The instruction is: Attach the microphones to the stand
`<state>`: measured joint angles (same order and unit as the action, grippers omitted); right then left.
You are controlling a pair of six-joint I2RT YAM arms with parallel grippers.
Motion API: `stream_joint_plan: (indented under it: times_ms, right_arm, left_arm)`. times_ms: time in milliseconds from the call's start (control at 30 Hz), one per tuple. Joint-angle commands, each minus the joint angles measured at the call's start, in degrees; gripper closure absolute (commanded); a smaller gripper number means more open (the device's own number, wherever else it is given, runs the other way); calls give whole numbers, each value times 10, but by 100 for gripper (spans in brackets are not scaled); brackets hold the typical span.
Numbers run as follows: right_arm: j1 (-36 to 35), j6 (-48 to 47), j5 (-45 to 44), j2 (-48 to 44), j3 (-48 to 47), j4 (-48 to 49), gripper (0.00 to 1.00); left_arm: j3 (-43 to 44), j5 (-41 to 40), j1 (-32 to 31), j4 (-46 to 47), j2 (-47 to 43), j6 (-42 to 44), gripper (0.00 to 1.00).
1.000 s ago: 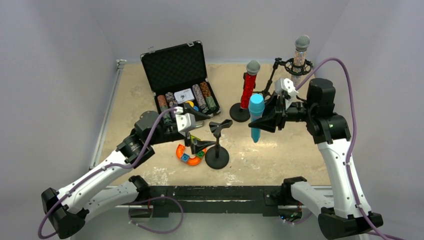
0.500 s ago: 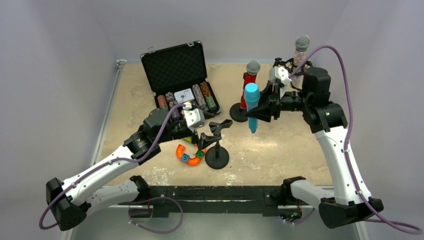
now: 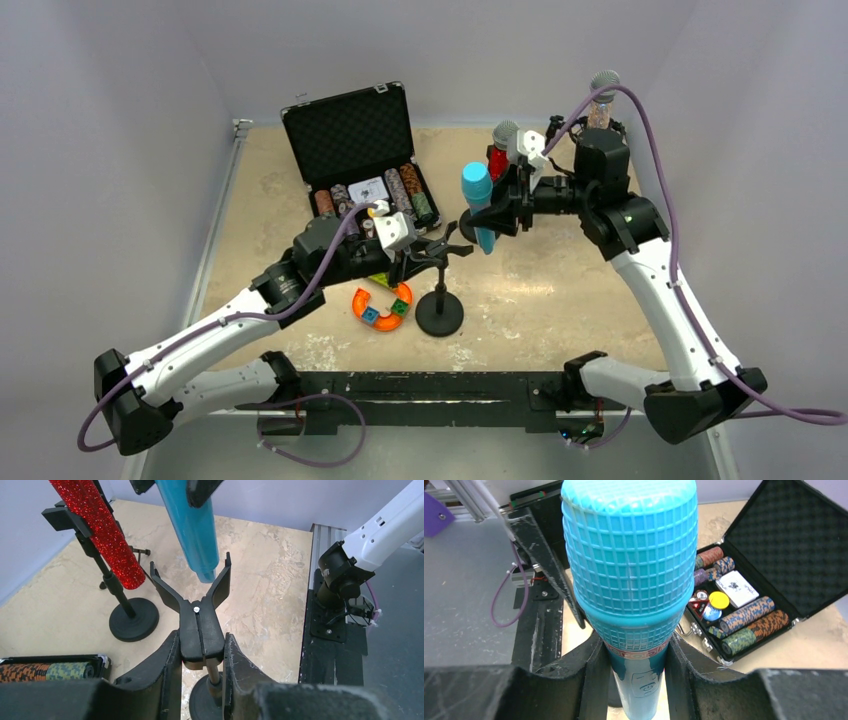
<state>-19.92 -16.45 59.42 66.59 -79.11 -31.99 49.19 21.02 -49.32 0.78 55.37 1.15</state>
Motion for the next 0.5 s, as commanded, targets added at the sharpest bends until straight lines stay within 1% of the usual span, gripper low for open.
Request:
stream_joint_plan:
  times_ms: [0,33,100,300,467]
  right_arm:
    - [-20,9,4,-23,24,80,100]
    - [-22,9,6,-23,28,83,100]
    - [-26,12,18,-25,34,87,100]
    - [-54,14,23,-25,66,123,100]
    - [-68,58,41,-6,84,183,100]
  left_arm:
    - [25,-18,-1,-1,0,-6,91]
    - [26,-17,-1,-1,1,-6,94]
    - [27,-14,-1,-5,1,-23,96]
    - [26,2,-1,3,0,-40,97]
    - [21,11,-1,14,-1,-53,97]
